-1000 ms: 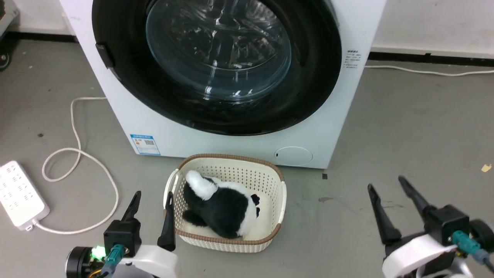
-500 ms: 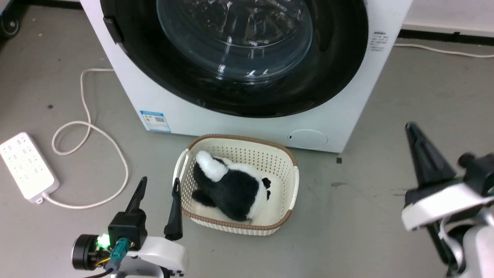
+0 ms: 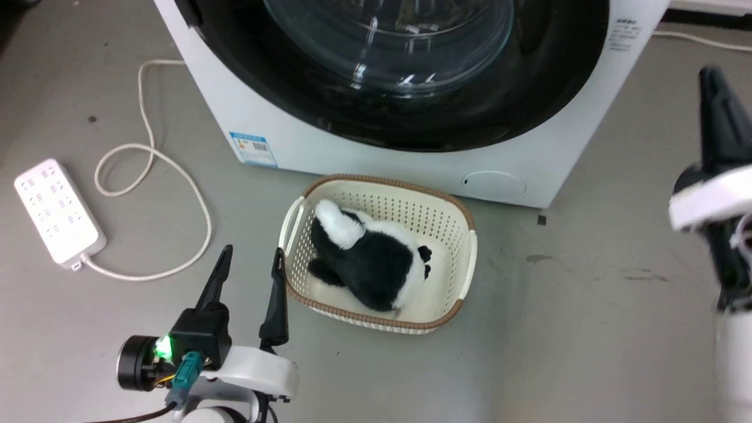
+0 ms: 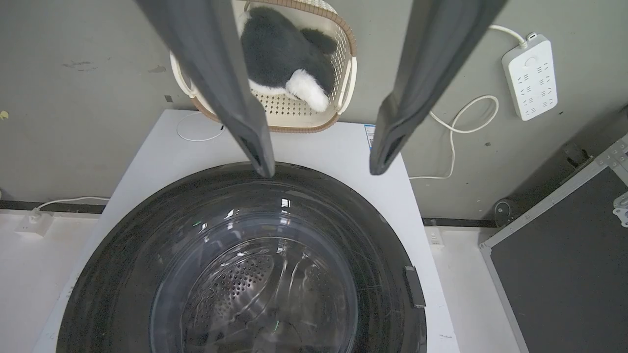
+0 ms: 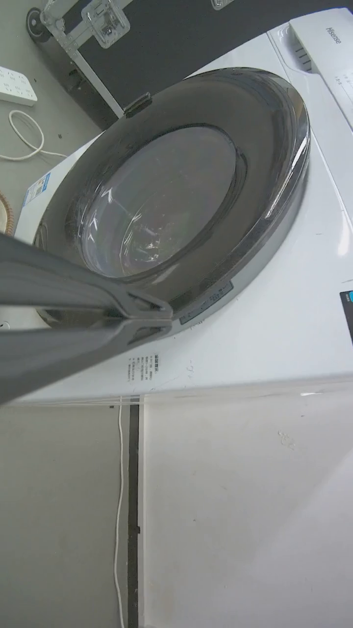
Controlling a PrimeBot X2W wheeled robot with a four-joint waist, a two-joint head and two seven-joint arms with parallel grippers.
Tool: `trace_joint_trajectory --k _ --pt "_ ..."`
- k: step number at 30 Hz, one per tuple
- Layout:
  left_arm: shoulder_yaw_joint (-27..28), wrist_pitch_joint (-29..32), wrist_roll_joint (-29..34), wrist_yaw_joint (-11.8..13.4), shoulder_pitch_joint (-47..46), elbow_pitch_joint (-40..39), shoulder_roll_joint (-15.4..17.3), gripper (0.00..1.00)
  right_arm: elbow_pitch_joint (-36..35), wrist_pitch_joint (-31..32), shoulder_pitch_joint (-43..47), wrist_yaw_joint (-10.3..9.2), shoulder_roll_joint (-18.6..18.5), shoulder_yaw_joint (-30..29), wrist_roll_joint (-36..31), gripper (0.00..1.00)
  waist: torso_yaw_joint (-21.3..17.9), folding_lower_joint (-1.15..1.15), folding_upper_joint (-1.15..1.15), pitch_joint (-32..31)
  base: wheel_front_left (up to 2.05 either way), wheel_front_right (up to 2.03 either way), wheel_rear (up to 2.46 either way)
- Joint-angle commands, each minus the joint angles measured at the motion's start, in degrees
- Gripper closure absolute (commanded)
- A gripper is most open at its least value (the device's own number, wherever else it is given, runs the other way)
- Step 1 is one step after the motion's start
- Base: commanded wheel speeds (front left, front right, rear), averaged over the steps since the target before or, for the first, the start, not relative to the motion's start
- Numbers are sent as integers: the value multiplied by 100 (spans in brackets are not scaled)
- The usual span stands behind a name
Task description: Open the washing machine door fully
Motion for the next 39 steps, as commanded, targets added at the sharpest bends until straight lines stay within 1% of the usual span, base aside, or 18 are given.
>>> trace_joint_trajectory --k 1,11,23,33,39 --pt "-48 -75 -24 42 -131 -30 3 0 117 81 -316 -2 -20 -85 157 100 56 0 0 87 0 0 0" --pt "-178 -195 -92 92 -278 -47 4 0 1010 910 -1570 -3 166 -630 821 100 241 0 0 443 0 0 0" --pt "-374 -339 -147 187 -466 6 4 0 2337 2247 -2962 -3 63 -1387 1474 100 488 0 0 808 0 0 0" --pt "-539 -458 -233 269 -576 -7 5 0 3451 3125 -4099 -4 -155 -2160 1573 100 726 0 0 1039 0 0 0" --pt "-651 -530 -288 318 -622 -22 5 0 3971 3574 -4724 -4 -297 -2522 1468 100 843 0 0 1203 0 0 0"
